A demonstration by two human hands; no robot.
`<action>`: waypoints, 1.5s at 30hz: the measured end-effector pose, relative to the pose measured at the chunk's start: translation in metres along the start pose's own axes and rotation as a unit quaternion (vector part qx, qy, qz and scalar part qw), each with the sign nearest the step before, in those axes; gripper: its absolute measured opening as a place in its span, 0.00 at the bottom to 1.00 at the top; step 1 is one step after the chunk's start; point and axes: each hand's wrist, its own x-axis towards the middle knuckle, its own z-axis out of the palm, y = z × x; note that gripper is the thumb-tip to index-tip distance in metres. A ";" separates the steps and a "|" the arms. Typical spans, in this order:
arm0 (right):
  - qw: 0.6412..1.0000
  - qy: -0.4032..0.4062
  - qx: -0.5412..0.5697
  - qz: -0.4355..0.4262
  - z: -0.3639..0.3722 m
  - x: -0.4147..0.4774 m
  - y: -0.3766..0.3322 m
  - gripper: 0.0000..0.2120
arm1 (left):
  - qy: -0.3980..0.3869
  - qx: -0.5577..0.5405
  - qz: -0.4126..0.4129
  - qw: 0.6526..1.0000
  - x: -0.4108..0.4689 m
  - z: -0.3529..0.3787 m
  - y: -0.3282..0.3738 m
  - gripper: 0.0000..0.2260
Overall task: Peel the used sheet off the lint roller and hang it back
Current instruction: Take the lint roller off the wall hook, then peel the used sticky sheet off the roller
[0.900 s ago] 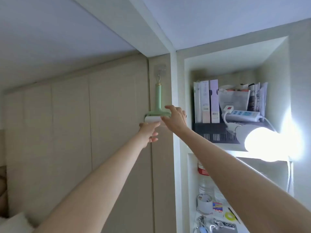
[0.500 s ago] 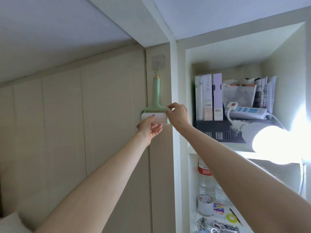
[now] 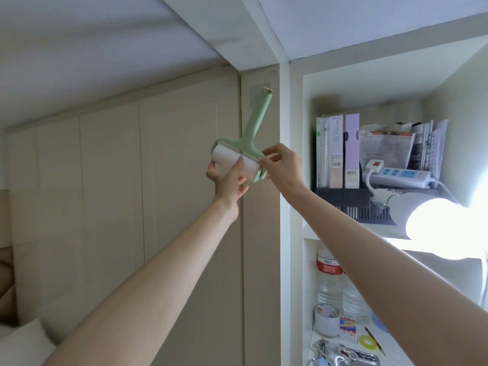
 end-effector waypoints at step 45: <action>0.885 -0.224 0.352 0.206 -0.034 -0.307 -0.004 0.24 | -0.068 0.240 0.051 0.967 -0.268 -0.162 -0.018 0.18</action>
